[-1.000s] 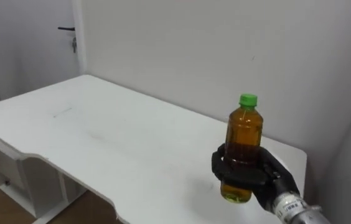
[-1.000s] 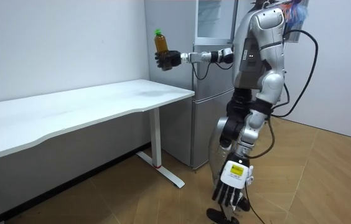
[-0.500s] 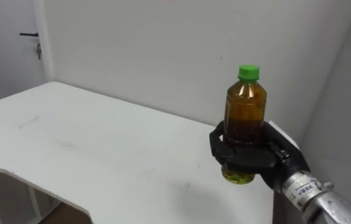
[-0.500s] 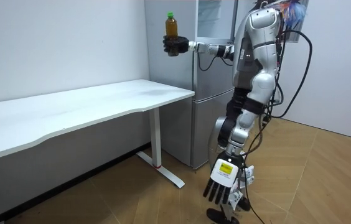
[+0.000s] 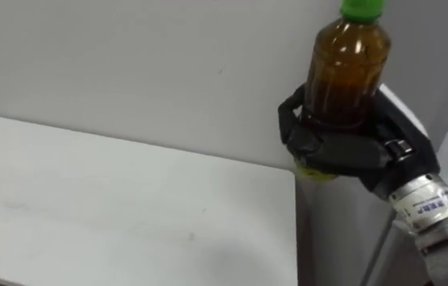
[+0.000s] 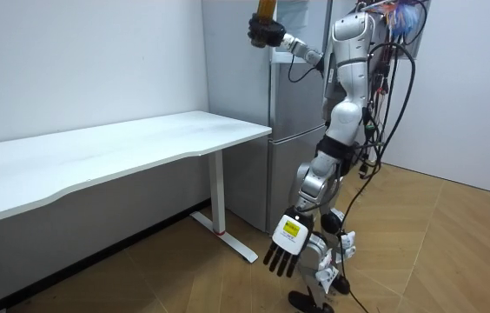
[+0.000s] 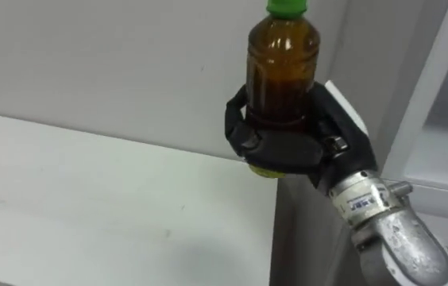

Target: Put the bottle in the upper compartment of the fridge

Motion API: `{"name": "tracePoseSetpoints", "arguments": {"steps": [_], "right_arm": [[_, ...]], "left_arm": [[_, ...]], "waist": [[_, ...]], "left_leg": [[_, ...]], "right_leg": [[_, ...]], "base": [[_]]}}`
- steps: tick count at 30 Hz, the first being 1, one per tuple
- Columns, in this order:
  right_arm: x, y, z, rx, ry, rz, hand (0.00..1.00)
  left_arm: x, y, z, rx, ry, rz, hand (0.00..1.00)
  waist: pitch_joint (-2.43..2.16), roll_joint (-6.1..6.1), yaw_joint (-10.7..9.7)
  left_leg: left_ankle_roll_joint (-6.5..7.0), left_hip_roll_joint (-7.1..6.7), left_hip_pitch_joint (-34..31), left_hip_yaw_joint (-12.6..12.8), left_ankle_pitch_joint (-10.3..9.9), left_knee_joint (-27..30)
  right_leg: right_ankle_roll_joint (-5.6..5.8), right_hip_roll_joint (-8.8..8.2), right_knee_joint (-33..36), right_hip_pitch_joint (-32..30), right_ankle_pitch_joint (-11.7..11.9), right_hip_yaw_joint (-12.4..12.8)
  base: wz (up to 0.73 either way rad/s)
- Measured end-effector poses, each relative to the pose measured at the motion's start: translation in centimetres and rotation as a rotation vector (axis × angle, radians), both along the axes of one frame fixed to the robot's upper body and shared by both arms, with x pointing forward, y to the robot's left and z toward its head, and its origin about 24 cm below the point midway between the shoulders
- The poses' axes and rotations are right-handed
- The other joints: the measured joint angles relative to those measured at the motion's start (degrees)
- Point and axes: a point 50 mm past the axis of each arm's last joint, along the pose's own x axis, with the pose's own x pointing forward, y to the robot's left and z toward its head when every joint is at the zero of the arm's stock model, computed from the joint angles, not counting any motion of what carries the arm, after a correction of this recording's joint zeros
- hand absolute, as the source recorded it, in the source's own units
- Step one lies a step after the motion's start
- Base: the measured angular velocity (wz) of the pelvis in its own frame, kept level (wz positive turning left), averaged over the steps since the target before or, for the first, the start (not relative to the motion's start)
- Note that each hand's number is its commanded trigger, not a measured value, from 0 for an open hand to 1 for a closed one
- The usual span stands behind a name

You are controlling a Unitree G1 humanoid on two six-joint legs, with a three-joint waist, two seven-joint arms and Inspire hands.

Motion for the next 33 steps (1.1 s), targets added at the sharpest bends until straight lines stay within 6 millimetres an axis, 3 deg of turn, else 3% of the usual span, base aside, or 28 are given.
{"name": "tracePoseSetpoints", "arguments": {"steps": [9, 17, 20, 27, 33], "right_arm": [[-0.8, -2.6, 2.1, 0.058, -0.091, -0.112, 1.00], [-1.4, -5.3, 2.4, 0.101, -0.110, -0.230, 1.00], [-1.9, -6.7, 2.3, 0.095, -0.110, -0.304, 1.00], [-1.4, -9.2, 1.5, 0.133, -0.043, -0.409, 1.00], [-1.3, -10.6, 0.4, 0.174, 0.014, -0.481, 1.00]], "left_arm": [[-0.3, -0.3, -0.1, 0.008, -0.001, 0.017, 0.00], [-1.2, -0.5, -0.2, 0.011, 0.017, 0.034, 0.00], [-1.2, -0.5, -0.2, 0.009, 0.015, 0.039, 0.00], [-1.7, -0.2, -0.1, 0.036, 0.017, 0.069, 0.00], [-2.4, -0.2, 0.0, 0.037, 0.032, 0.073, 0.00]], "waist": [[0.02, 0.49, -3.2], [0.05, 0.88, -6.4], [-0.05, 0.93, -6.7], [-0.30, -0.02, -7.9], [0.08, -0.83, -7.8]], "left_leg": [[-0.17, 0.37, 0.8, 0.7, -0.1, -0.1], [-0.62, 1.21, 1.1, 2.3, -0.5, -0.1], [-0.75, 1.50, 1.3, 3.1, -0.5, -0.2], [-1.14, 1.96, 1.8, 3.8, -0.8, -0.3], [-1.16, 1.96, 1.9, 3.7, -0.8, -0.3]], "right_leg": [[-0.25, 0.47, 0.0, 0.0, 0.2, 1.7], [-0.69, 1.18, -0.1, -0.1, 0.6, 2.7], [-0.87, 1.29, 0.1, -1.0, 0.7, 2.8], [-1.05, 1.72, 0.6, -1.4, 0.8, 3.1], [-1.05, 1.74, 0.9, -1.3, 0.8, 3.0]], "base": [[-0.06], [-0.11], [-0.16], [-0.11], [-0.05]]}}
